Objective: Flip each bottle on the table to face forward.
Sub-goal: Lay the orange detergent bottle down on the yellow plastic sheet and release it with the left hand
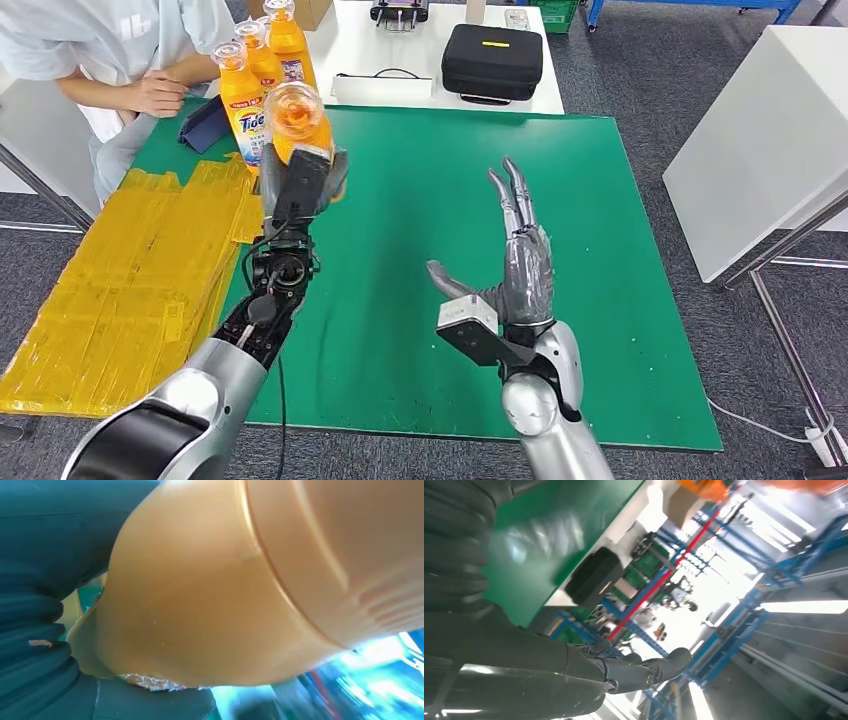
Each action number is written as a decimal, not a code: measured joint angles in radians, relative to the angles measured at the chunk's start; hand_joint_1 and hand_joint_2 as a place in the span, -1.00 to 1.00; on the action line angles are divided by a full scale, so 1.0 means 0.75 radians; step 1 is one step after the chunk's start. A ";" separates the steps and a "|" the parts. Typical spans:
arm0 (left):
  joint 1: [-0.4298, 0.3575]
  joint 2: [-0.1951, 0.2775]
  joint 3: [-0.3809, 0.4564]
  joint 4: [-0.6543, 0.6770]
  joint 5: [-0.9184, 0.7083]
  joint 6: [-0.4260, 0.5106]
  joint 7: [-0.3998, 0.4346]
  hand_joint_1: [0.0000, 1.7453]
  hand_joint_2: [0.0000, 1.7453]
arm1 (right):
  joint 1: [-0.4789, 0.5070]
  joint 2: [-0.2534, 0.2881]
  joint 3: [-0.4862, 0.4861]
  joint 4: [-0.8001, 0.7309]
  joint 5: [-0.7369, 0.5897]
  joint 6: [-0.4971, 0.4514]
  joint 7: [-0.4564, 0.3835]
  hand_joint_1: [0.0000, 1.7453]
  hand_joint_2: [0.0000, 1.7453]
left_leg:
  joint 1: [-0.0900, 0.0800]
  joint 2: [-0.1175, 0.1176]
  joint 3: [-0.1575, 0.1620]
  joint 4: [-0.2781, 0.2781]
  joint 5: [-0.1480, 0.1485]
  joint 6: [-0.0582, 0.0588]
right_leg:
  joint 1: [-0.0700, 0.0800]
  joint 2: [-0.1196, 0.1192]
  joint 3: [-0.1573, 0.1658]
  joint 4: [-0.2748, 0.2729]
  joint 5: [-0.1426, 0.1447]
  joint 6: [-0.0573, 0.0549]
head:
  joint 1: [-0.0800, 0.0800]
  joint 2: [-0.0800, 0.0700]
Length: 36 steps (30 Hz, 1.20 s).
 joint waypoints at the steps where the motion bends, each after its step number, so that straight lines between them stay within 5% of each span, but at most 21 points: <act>1: -0.010 0.015 -0.020 0.016 -0.154 0.061 0.094 1.00 1.00 | 0.012 -0.006 0.016 -0.018 -0.010 0.003 -0.010 -1.00 1.00 | 0.000 0.000 0.000 0.000 0.000 0.000 | 0.000 0.000 0.000 0.000 0.000 0.000 | 0.000 0.000; 6: -0.025 0.085 -0.113 0.066 -0.869 0.124 0.569 1.00 1.00 | 0.060 -0.037 0.096 -0.099 -0.034 0.011 -0.036 -1.00 1.00 | 0.000 0.001 0.000 0.000 0.000 0.000 | 0.001 0.001 -0.001 0.000 0.000 0.000 | 0.000 0.000; 20: -0.031 0.134 -0.175 0.114 -0.987 0.123 0.666 1.00 1.00 | 0.084 -0.069 0.156 -0.155 -0.040 0.024 -0.041 -1.00 1.00 | 0.000 0.001 0.000 0.000 0.000 0.000 | 0.000 0.001 0.000 0.000 0.000 0.000 | 0.000 0.000; 24: -0.036 0.180 -0.253 0.167 -1.328 0.036 1.038 1.00 1.00 | 0.096 -0.073 0.161 -0.181 -0.060 0.058 -0.064 -1.00 1.00 | 0.000 0.001 0.000 0.000 0.000 0.000 | 0.000 0.001 0.000 0.001 0.000 0.000 | 0.000 0.000; 27: -0.031 0.227 -0.350 0.206 -1.343 -0.056 1.191 1.00 1.00 | 0.106 -0.078 0.161 -0.194 -0.076 0.082 -0.078 -1.00 1.00 | 0.001 0.002 0.000 0.000 0.000 0.000 | 0.001 0.001 -0.001 0.000 0.000 0.000 | 0.000 0.000; 36: 0.030 0.336 -0.532 0.311 -1.347 -0.413 1.355 1.00 1.00 | 0.164 -0.081 0.159 -0.256 -0.063 0.123 -0.128 -1.00 1.00 | 0.003 0.002 0.000 -0.001 -0.001 -0.001 | 0.003 0.001 -0.001 0.000 -0.001 -0.001 | 0.000 0.000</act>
